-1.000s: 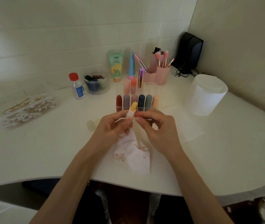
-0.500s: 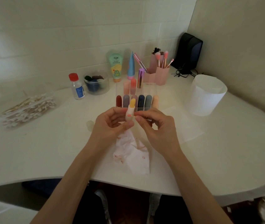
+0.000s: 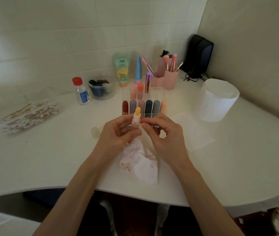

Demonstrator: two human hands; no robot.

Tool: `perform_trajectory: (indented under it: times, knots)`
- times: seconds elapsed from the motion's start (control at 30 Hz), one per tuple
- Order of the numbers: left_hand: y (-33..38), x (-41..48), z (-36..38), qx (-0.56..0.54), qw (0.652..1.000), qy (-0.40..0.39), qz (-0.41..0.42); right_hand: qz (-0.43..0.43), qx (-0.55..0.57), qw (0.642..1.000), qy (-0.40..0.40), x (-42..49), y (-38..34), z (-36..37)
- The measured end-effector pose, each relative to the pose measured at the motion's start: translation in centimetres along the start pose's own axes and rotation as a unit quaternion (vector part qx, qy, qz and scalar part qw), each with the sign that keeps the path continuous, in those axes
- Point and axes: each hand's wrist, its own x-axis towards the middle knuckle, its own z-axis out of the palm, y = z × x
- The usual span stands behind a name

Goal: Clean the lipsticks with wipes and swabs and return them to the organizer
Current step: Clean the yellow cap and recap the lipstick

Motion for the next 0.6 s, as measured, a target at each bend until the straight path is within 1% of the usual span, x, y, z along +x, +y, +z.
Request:
perform_trajectory:
  times: [0.2, 0.47, 0.6]
  knots:
    - [-0.14, 0.05, -0.04, 0.012, 1.000, 0.022, 0.008, -0.014, -0.017, 1.000, 0.000, -0.10, -0.24, 0.14]
    - [0.13, -0.14, -0.10, 0.014, 1.000, 0.013, 0.013, -0.015, -0.017, 1.000, 0.006, -0.02, -0.11, 0.10]
    - [0.41, -0.23, 0.05, 0.001, 0.999, 0.040, 0.009, -0.001, -0.013, 1.000, 0.002, -0.04, -0.15, 0.11]
